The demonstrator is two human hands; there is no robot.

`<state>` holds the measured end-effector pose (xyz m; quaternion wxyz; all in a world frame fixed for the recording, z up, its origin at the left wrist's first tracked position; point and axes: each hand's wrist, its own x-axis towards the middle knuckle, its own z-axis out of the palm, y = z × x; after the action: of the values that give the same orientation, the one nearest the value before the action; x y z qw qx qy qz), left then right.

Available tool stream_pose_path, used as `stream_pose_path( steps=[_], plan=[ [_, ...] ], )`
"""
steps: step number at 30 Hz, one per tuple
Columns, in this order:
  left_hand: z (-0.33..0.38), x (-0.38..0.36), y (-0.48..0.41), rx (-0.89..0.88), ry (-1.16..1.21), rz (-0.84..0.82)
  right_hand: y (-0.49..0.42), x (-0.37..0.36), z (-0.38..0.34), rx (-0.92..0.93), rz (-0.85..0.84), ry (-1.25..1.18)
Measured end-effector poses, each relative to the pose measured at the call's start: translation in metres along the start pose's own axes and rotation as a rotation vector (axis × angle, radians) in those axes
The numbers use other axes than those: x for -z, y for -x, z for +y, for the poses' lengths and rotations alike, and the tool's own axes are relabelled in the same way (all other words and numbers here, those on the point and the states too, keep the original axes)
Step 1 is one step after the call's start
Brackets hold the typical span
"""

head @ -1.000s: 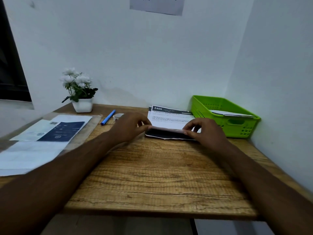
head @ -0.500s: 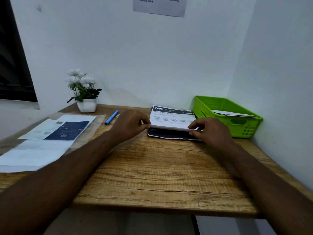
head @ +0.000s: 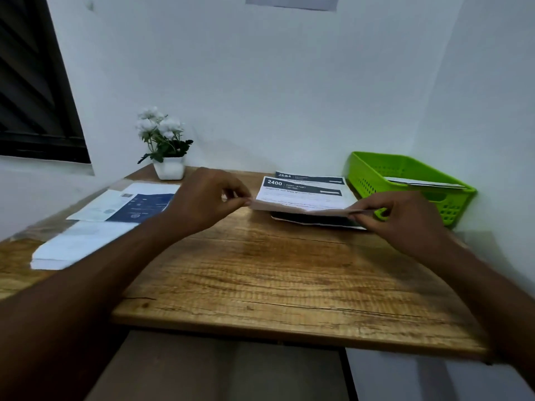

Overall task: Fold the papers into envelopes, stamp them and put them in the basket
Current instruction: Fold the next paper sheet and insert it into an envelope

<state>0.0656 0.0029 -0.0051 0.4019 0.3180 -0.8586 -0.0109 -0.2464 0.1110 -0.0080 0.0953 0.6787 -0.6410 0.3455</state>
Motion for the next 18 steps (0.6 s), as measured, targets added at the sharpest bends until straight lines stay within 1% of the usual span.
stream_pose_path(
  steps=[4,7,9,10,14,18],
  plan=[
    [0.013,0.014,0.029,0.000,0.048,-0.045,0.031,0.008,-0.015,0.031,-0.063,-0.078],
    [0.023,0.023,0.052,-0.027,0.030,-0.163,0.052,0.011,-0.018,0.068,-0.160,-0.149],
    [0.029,0.028,0.069,-0.030,0.012,-0.250,0.064,0.013,-0.020,0.092,-0.205,-0.146],
    [0.032,0.031,0.077,-0.044,-0.004,-0.268,0.069,0.014,-0.021,0.112,-0.231,-0.143],
    [0.039,0.037,0.100,-0.097,-0.045,-0.277,0.081,0.015,-0.025,0.183,-0.327,-0.147],
    [0.040,0.043,0.108,-0.101,-0.055,-0.277,0.083,0.009,-0.023,0.244,-0.385,-0.140]
  ],
)
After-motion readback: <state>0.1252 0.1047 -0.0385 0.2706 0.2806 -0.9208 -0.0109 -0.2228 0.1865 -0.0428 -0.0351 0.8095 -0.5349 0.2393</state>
